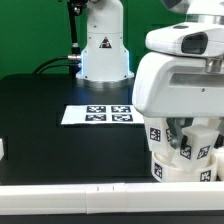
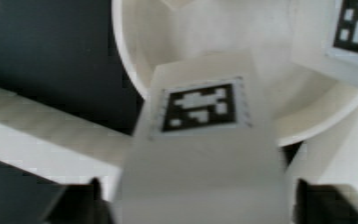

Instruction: Assemble stool

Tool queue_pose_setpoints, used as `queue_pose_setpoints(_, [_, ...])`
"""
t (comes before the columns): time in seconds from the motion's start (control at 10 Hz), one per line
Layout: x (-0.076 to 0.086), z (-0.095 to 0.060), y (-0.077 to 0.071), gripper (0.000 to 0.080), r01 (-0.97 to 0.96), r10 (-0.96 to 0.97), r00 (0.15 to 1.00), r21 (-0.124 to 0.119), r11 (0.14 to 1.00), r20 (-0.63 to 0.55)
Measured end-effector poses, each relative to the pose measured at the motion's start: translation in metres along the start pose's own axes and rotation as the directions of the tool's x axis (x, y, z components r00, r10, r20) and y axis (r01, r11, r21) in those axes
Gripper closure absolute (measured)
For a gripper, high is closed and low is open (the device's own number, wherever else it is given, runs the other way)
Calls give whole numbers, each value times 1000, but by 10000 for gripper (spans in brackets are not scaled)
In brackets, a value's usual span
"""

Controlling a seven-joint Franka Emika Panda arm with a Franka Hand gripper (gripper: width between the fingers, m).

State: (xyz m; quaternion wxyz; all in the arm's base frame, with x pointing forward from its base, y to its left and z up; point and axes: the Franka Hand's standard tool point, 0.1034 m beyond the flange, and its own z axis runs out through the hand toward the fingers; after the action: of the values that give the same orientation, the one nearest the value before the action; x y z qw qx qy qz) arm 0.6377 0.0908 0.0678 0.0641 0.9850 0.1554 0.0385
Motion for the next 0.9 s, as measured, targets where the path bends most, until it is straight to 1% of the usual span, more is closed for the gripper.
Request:
queue_pose_setpoints(0.1, [0, 0, 0, 179, -28, 28, 1000, 0, 1000, 0])
queue_pose_setpoints(0.2, [0, 0, 1, 159, -58, 58, 998, 1, 998, 0])
queue_pose_setpoints(0.3, [-2, 1, 4, 151, -251, 252, 968, 33, 967, -7])
queue_pose_setpoints(0.4, [-4, 1, 3, 151, -288, 289, 957, 40, 957, -10])
queue_pose_setpoints(0.5, [-4, 1, 1, 150, -262, 262, 965, 41, 964, -11])
queue_pose_setpoints(0.7, [-5, 2, 2, 150, -266, 266, 964, 40, 963, -9])
queue_pose_setpoints(0.8, [-5, 2, 2, 233, -266, 266, 964, 39, 963, -9])
queue_pose_setpoints(0.9, [-5, 2, 2, 426, -266, 266, 964, 39, 963, -9])
